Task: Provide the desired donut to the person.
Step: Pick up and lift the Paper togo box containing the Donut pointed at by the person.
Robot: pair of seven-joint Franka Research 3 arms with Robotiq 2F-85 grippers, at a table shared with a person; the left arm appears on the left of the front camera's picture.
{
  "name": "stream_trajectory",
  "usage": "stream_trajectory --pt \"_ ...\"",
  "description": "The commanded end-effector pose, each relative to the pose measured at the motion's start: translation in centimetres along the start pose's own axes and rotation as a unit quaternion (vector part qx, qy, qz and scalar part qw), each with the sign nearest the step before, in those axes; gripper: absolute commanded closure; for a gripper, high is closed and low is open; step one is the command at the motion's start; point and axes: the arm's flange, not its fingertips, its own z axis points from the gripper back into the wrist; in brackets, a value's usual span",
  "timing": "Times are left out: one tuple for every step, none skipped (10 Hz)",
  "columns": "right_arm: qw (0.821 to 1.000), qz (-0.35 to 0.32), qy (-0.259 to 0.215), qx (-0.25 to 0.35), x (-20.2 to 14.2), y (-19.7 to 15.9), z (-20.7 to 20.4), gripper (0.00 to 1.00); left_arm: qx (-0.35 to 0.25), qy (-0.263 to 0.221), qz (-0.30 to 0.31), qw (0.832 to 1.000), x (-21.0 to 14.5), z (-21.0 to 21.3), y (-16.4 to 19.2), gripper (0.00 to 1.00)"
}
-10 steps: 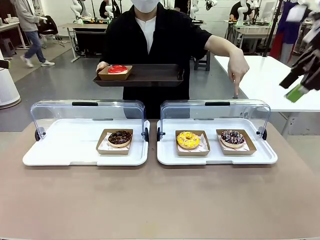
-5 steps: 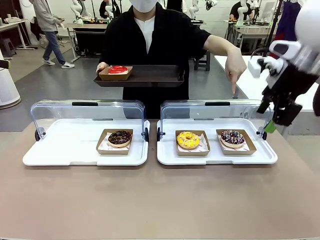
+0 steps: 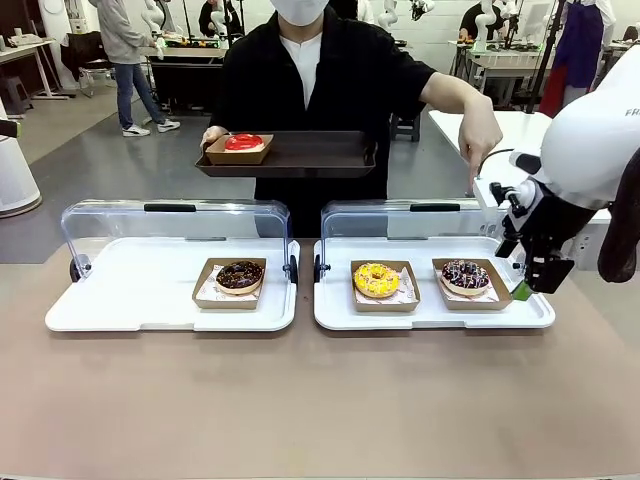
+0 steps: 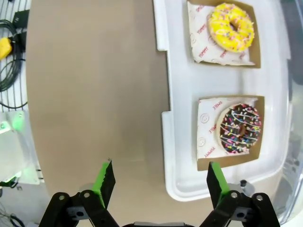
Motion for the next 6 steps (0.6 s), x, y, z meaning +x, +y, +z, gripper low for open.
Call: stream_trajectory --pt "1.0 -0.008 -0.016 0.002 -0.62 -0.28 0.15 0.0 0.001 0.0 -0.005 1.0 -0.09 0.08 -0.05 0.0" --pt "1.0 0.0 0.0 0.0 0.0 0.0 0.0 0.0 0.001 0.0 -0.005 1.0 -0.09 0.08 -0.05 0.0" --pt "1.0 0.0 0.0 0.0 0.0 0.0 0.0 0.0 0.001 0.0 -0.005 1.0 -0.09 0.08 -0.05 0.0" --pt "1.0 0.0 0.0 0.0 0.0 0.0 0.0 0.0 0.001 0.0 -0.005 1.0 -0.09 0.08 -0.05 0.0" --pt "1.0 0.0 0.0 0.0 0.0 0.0 0.0 0.0 0.001 0.0 -0.005 1.0 -0.09 0.08 -0.05 0.0" --pt "1.0 0.0 0.0 0.0 0.0 0.0 0.0 0.0 0.001 0.0 -0.005 1.0 -0.09 0.08 -0.05 0.0"
